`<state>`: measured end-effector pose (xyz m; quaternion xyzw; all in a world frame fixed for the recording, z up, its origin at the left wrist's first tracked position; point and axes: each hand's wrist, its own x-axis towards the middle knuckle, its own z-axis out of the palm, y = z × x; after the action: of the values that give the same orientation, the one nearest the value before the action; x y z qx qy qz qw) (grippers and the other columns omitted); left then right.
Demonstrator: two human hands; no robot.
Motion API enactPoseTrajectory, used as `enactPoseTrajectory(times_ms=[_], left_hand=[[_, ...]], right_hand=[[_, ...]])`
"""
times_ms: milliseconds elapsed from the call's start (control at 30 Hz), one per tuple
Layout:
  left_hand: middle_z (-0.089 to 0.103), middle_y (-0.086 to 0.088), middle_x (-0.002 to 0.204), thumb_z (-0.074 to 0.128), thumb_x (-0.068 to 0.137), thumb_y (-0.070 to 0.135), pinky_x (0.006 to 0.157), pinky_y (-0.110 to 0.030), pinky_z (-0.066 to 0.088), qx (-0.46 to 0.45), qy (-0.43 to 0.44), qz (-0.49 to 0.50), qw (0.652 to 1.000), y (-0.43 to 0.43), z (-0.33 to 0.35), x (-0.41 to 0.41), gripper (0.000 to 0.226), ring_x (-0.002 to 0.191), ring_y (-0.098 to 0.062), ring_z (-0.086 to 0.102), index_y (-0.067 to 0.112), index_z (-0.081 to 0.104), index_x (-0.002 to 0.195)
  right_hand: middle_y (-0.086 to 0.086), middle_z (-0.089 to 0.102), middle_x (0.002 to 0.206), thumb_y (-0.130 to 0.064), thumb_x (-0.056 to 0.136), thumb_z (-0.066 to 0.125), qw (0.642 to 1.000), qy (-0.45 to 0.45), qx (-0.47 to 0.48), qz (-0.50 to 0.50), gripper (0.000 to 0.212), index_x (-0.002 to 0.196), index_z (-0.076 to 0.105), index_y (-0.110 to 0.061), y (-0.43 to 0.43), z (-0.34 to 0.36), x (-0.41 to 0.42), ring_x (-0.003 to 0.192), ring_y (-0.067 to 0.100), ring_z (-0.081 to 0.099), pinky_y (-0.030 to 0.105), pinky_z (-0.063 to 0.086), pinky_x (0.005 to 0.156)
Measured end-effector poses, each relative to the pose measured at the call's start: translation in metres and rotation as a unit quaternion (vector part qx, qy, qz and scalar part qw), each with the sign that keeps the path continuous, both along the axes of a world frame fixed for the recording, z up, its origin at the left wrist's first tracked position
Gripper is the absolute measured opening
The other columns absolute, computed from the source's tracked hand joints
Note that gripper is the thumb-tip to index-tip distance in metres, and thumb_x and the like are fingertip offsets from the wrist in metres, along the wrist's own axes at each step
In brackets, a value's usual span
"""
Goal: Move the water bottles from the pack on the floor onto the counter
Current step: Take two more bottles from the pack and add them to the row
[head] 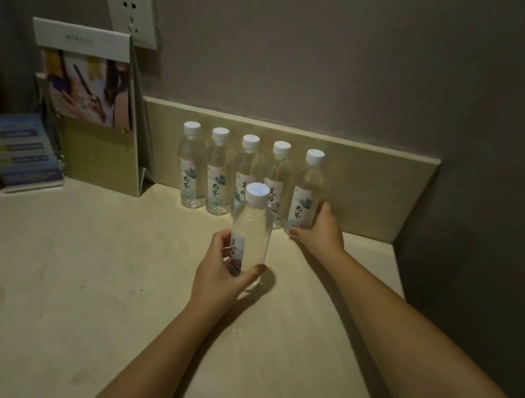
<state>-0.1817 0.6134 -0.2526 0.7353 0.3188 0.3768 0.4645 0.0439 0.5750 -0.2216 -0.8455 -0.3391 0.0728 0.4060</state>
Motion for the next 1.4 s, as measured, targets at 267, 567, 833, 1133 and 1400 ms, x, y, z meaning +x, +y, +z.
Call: enactPoseTrajectory(times_ms=[267, 567, 833, 1133, 1400], left_hand=[[0.059, 0.028, 0.099, 0.084, 0.067, 0.03, 0.07, -0.005, 0.045, 0.006, 0.004, -0.005, 1.0, 0.001, -0.001, 0.001, 0.062, 0.086, 0.018, 0.056, 0.043, 0.042, 0.111], [0.057, 0.028, 0.1, 0.084, 0.065, 0.034, 0.068, -0.004, 0.045, 0.011, 0.022, 0.007, 1.0, -0.002, 0.004, 0.001, 0.063, 0.085, 0.021, 0.055, 0.036, 0.043, 0.113], [0.057, 0.011, 0.095, 0.078, 0.057, 0.059, 0.059, -0.029, 0.046, 0.063, 0.116, 0.066, 0.989, -0.025, 0.022, 0.022, 0.065, 0.077, -0.008, 0.057, 0.033, 0.036, 0.099], [0.056, 0.007, 0.124, 0.081, 0.061, 0.045, 0.078, -0.021, 0.048, 0.045, 0.119, -0.092, 0.988, -0.054, 0.012, 0.049, 0.073, 0.103, -0.011, 0.058, 0.032, 0.037, 0.116], [0.044, -0.005, 0.144, 0.05, 0.085, 0.06, 0.108, -0.036, 0.032, 0.273, 0.286, -0.082, 0.915, -0.038, -0.01, 0.033, 0.071, 0.13, -0.022, 0.04, 0.015, 0.04, 0.138]], right_hand=[[0.013, 0.063, 0.121, -0.027, 0.062, 0.088, 1.0, -0.021, -0.007, 0.003, 0.076, 0.118, 0.04, -0.008, 0.007, -0.002, 0.002, 0.109, 0.031, 0.061, 0.044, 0.053, 0.085], [-0.002, 0.062, 0.112, -0.023, 0.08, 0.071, 0.995, -0.032, 0.093, 0.021, 0.047, 0.122, 0.05, -0.018, -0.033, -0.008, -0.024, 0.101, 0.018, 0.06, 0.034, 0.052, 0.083], [-0.009, 0.062, 0.11, -0.038, 0.08, 0.072, 0.968, 0.043, 0.083, 0.233, 0.047, 0.121, 0.05, -0.029, -0.08, 0.022, -0.066, 0.098, 0.008, 0.061, 0.023, 0.054, 0.076], [-0.016, 0.058, 0.112, -0.056, 0.063, 0.076, 0.991, -0.063, 0.004, 0.122, 0.074, 0.124, 0.041, -0.034, -0.114, 0.028, -0.055, 0.091, 0.002, 0.057, 0.028, 0.053, 0.074], [-0.006, 0.06, 0.113, -0.04, 0.072, 0.077, 0.996, -0.047, 0.02, 0.071, 0.064, 0.124, 0.047, -0.022, -0.127, 0.029, -0.01, 0.097, 0.012, 0.059, 0.04, 0.054, 0.082]])
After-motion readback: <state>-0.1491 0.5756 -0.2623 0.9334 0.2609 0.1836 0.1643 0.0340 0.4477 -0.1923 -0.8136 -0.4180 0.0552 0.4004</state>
